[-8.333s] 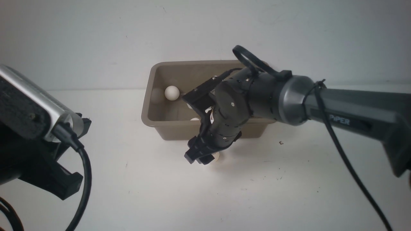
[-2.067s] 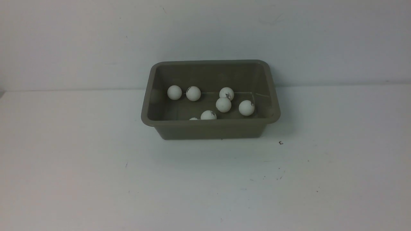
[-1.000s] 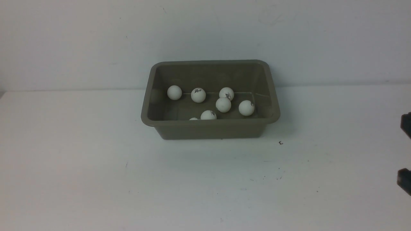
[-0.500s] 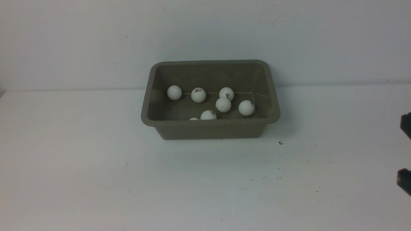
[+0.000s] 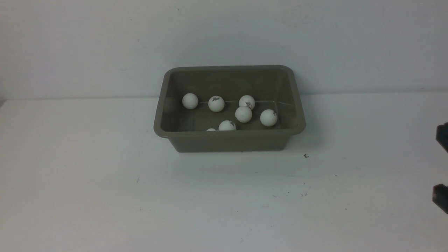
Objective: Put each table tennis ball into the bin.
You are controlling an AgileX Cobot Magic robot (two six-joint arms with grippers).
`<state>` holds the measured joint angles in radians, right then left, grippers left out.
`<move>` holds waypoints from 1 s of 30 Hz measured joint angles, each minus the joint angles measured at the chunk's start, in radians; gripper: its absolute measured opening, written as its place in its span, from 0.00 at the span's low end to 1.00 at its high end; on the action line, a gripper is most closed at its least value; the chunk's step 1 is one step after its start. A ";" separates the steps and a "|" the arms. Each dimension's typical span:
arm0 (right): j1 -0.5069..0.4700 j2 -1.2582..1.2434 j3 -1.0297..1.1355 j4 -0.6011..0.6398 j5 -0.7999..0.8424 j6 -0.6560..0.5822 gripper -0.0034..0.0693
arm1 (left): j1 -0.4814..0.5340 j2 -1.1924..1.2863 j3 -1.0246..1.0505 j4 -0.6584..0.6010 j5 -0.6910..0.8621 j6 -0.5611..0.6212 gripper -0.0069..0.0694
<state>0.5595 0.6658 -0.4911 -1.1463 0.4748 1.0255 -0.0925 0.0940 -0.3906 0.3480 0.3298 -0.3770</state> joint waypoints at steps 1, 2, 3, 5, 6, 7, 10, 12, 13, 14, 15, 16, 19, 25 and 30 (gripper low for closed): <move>0.000 0.000 0.000 0.000 0.000 0.000 0.03 | 0.054 -0.001 0.004 0.000 -0.035 -0.029 0.17; 0.000 0.000 0.000 0.000 0.000 0.000 0.03 | 0.095 -0.004 0.013 0.000 -0.058 -0.053 0.17; 0.000 0.000 0.000 0.000 0.000 0.000 0.03 | 0.124 -0.009 0.024 0.000 -0.072 -0.067 0.17; 0.000 0.000 0.000 0.000 0.000 0.000 0.03 | 0.177 -0.026 0.061 0.000 -0.089 -0.107 0.17; 0.000 0.000 0.000 0.000 0.000 0.000 0.03 | 0.200 -0.043 0.094 0.000 -0.095 -0.131 0.17; 0.000 0.000 0.000 0.000 0.000 0.000 0.03 | 0.208 -0.052 0.118 0.000 -0.097 -0.143 0.17; 0.000 0.000 0.000 -0.002 0.000 0.000 0.03 | 0.223 -0.098 0.215 0.014 -0.122 -0.164 0.17; 0.000 0.000 0.000 -0.003 0.000 0.000 0.03 | 0.223 -0.105 0.289 0.042 -0.152 -0.167 0.17; 0.000 0.000 0.000 -0.003 0.000 0.000 0.03 | 0.223 -0.105 0.318 0.054 -0.163 -0.167 0.17; 0.000 0.000 0.000 -0.003 -0.001 0.000 0.03 | 0.224 -0.105 0.345 0.064 -0.179 -0.167 0.17; 0.000 0.000 0.000 -0.003 -0.001 0.000 0.03 | 0.225 -0.105 0.370 0.072 -0.184 -0.167 0.17; 0.000 0.000 0.000 -0.003 -0.001 0.000 0.03 | 0.227 -0.105 0.392 0.078 -0.194 -0.167 0.17; 0.000 0.000 0.000 -0.003 -0.001 0.000 0.03 | 0.229 -0.105 0.418 0.083 -0.200 -0.179 0.17; 0.000 0.000 0.000 -0.003 -0.001 0.000 0.03 | 0.229 -0.105 0.418 0.086 -0.195 -0.204 0.17; 0.000 0.000 0.000 -0.003 -0.001 0.000 0.03 | 0.229 -0.105 0.418 0.086 -0.209 -0.210 0.17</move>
<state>0.5595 0.6658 -0.4911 -1.1493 0.4740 1.0255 0.1366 -0.0113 0.0279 0.4343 0.1208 -0.5866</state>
